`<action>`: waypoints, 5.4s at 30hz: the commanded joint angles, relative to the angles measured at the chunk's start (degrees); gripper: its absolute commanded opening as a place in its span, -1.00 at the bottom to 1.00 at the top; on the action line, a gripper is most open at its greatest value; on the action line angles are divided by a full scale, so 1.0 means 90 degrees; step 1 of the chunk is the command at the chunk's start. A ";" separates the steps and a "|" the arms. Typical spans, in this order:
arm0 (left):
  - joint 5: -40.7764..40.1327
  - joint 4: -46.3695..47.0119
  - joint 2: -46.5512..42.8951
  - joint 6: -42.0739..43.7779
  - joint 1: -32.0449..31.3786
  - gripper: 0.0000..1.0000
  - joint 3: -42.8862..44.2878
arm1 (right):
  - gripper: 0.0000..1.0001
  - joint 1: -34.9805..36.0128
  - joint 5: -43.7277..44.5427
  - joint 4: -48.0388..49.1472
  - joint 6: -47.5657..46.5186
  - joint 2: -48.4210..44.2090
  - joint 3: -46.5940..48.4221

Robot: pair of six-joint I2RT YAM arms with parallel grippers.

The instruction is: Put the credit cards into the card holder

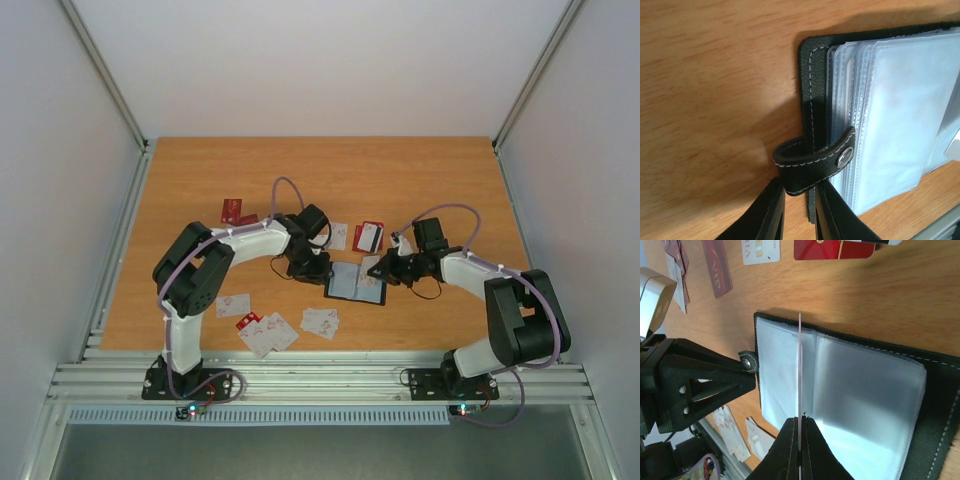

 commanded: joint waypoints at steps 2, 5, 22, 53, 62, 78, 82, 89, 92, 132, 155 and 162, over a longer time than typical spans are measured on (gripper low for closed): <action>-0.0014 -0.0060 0.0238 0.0109 0.0031 -0.61 0.0229 | -0.98 0.0025 -0.0329 0.0145 0.0232 0.0083 -0.0092; -0.0012 -0.0087 0.0292 0.0125 0.0032 -0.62 0.0286 | -0.98 0.0026 -0.0360 0.0153 0.0209 0.0144 -0.0152; 0.0061 -0.0162 0.0374 0.0203 0.0034 -0.62 0.0351 | -0.98 0.0035 -0.0806 0.0772 0.0402 0.0442 -0.0440; 0.0013 -0.0258 0.0420 0.0378 0.0032 -0.63 0.0331 | -0.98 0.0035 -0.0791 -0.0379 -0.0051 0.0403 -0.0072; 0.0041 -0.0355 0.0470 0.0472 0.0031 -0.63 0.0380 | -0.98 0.0035 -0.1096 0.0286 0.0184 0.0612 -0.0205; -0.0030 -0.0655 0.0627 0.0629 0.0034 -0.64 0.0627 | -0.98 0.0035 -0.0942 0.0439 -0.0151 0.0591 -0.0154; -0.0242 -0.0772 0.0594 0.0636 0.0037 -0.64 0.0667 | -0.98 0.0035 -0.0436 0.0095 -0.0184 0.0001 -0.0209; -0.0568 -0.0890 0.0519 0.0573 0.0032 -0.65 0.0575 | -0.98 0.0035 -0.0100 0.1055 0.0499 -0.0758 -0.0946; -0.0519 -0.0843 0.0503 0.0571 0.0031 -0.65 0.0481 | -0.98 0.0035 0.0343 0.1288 0.0719 -0.0893 -0.1136; -0.0321 -0.0826 0.0597 0.0482 0.0031 -0.71 0.0476 | -0.98 0.0244 -0.0057 0.5156 0.2413 0.0424 -0.1982; -0.0494 -0.0869 0.0618 0.0492 0.0031 -0.71 0.0438 | -0.98 0.0316 -0.0365 0.5218 0.2615 0.0379 -0.2018; -0.0643 -0.0971 0.0632 0.0499 0.0034 -0.71 0.0504 | -0.98 0.0318 -0.0464 0.5302 0.2740 0.0431 -0.2110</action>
